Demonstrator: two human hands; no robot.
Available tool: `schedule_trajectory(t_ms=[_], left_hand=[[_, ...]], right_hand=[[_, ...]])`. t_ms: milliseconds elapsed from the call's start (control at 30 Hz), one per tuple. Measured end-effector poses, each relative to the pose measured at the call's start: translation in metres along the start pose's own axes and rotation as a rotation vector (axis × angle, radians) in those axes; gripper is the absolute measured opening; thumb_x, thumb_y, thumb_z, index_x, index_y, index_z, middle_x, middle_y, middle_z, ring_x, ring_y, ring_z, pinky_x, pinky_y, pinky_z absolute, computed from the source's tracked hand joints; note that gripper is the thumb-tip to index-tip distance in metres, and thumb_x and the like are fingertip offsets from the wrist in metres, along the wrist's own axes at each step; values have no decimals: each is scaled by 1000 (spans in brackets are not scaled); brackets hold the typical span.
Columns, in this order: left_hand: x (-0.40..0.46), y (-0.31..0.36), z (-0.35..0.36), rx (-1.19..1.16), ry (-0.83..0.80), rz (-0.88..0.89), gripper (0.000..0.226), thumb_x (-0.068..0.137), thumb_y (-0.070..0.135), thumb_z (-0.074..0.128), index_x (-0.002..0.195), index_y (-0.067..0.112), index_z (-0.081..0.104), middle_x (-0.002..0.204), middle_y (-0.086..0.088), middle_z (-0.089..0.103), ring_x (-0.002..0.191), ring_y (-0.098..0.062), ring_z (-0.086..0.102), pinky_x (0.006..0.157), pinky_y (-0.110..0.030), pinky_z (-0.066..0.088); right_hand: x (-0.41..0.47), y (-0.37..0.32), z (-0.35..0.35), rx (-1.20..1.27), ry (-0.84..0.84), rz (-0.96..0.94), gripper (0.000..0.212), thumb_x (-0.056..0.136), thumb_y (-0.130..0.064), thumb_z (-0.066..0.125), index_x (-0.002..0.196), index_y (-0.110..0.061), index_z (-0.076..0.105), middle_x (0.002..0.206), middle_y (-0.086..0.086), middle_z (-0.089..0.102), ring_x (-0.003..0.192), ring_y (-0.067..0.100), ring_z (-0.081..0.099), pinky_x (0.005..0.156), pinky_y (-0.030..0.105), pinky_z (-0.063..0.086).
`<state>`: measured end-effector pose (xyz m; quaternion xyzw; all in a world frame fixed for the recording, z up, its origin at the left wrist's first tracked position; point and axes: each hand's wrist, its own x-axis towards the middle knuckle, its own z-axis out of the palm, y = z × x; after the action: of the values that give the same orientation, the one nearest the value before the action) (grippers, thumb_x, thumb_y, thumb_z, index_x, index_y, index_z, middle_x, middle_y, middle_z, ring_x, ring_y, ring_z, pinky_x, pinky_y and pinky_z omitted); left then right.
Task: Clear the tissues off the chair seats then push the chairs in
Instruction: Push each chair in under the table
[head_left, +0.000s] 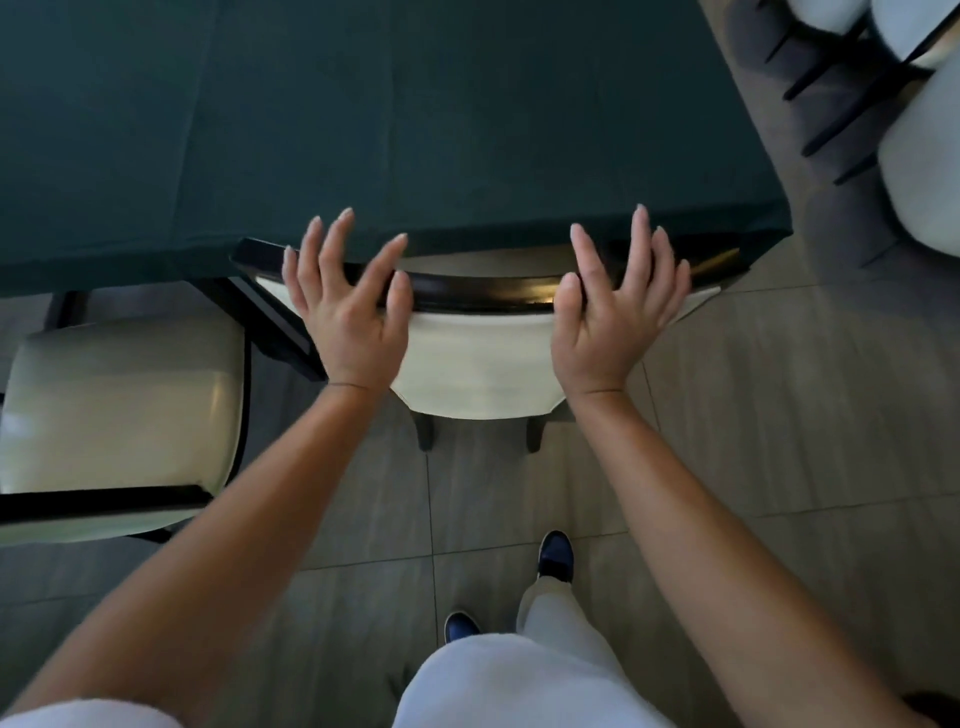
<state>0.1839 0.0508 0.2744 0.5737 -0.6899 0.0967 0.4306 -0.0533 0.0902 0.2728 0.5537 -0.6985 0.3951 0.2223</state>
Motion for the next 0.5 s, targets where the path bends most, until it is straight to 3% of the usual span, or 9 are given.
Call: schedule_trajectory(t_ms=[133, 300, 500], left_hand=[[-4, 17, 4, 42, -22, -49, 33, 105, 36, 49, 127, 29, 72, 156, -16, 46, 142, -37, 44, 121, -54, 27], [7, 32, 15, 72, 1, -57, 32, 102, 33, 54, 130, 31, 70, 156, -13, 47, 143, -35, 44, 123, -55, 23], [3, 19, 28, 39, 20, 34, 36, 107, 41, 43, 132, 32, 69, 147, -9, 56, 138, -31, 47, 123, -57, 19]], right_hand=[[3, 17, 5, 9, 43, -11, 47, 106, -36, 34, 141, -27, 64, 154, 13, 51, 144, 34, 44, 120, 63, 25], [26, 28, 17, 30, 96, -42, 47, 105, -37, 34, 140, -26, 64, 151, 12, 53, 143, 32, 44, 121, 63, 25], [15, 24, 11, -20, 14, 45, 46, 105, -35, 34, 137, -30, 67, 154, 9, 52, 143, 33, 45, 123, 58, 23]])
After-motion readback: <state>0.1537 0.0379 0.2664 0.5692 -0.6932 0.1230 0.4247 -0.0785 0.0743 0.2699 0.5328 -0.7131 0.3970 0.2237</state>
